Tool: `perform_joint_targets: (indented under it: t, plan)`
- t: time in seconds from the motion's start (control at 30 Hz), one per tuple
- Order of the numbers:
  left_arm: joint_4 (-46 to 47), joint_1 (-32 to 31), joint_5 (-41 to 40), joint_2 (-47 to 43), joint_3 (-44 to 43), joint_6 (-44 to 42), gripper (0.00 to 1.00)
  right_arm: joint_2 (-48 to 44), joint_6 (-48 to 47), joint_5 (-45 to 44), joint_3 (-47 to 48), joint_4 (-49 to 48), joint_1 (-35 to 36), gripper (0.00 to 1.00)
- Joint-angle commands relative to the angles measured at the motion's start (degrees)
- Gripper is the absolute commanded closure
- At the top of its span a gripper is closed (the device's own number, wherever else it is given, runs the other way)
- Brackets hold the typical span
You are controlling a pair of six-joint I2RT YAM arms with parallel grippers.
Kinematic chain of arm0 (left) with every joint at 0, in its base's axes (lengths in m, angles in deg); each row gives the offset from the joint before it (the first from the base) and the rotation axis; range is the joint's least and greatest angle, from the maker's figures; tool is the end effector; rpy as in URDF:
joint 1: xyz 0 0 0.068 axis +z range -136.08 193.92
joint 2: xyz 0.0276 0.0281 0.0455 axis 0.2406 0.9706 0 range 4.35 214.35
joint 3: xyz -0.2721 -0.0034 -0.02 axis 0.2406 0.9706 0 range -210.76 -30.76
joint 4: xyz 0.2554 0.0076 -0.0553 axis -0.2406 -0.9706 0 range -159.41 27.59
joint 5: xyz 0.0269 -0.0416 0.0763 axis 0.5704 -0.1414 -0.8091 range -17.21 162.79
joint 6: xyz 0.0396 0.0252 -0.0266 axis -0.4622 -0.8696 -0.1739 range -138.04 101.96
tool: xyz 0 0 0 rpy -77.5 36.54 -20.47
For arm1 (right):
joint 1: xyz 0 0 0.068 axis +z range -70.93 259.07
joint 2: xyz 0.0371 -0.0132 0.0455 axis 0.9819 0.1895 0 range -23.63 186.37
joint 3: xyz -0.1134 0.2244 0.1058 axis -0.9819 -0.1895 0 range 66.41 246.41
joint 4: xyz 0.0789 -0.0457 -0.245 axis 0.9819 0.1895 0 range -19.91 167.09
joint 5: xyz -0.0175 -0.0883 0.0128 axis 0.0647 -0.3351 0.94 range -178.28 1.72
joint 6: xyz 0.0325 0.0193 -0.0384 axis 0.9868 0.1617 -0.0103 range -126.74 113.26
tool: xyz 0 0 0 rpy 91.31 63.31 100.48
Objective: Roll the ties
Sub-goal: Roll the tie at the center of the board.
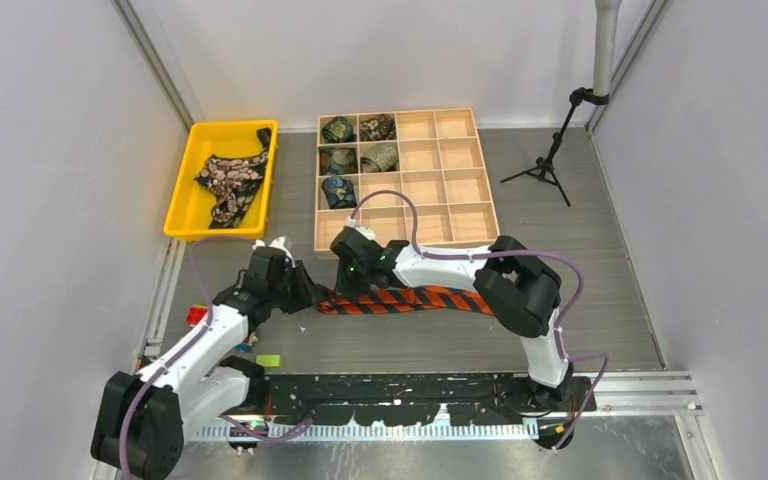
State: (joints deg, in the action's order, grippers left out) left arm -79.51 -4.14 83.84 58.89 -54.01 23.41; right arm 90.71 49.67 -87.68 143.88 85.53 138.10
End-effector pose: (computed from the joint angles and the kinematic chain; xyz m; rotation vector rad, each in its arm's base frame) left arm 0.1687 -0.0622 0.1710 -0.4198 2.4840 -0.6861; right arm 0.2199 0.3669 0.1683 -0.0663 2.6906 0.7841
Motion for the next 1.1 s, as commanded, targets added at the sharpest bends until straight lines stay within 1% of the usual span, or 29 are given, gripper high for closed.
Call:
perform_joint_targets:
  t: [0.0,0.23,0.43,0.77,0.9,1.07]
  plan:
    - [-3.65,-3.26,-6.92,0.8,-3.95,-1.28,0.81,-0.51,0.82,1.71,1.81,-3.02,0.28,0.91]
    - [-7.98,-6.47,-13.02,1.01,-6.6,-1.68,0.82,1.37,0.95,4.05,2.44,-5.31,0.43,0.91]
    - [-12.03,-9.33,-20.04,2.65,-9.27,-2.97,0.83,-3.0,-0.26,2.14,-0.43,-4.31,-0.04,0.91]
    - [-15.47,-15.42,-30.42,7.58,-13.06,-3.49,0.83,-18.17,-2.17,-5.75,-11.1,1.7,-4.37,0.9]
    - [-16.57,-18.67,-34.52,10.38,-14.5,-3.1,0.83,-24.75,-2.67,-7.04,-15.47,3.19,-7.13,0.9]
    - [-17.53,-20.9,-38.17,13.81,-16.04,-2.09,0.85,-32.4,-3.31,-8.87,-18.87,6.55,-10.21,0.9]
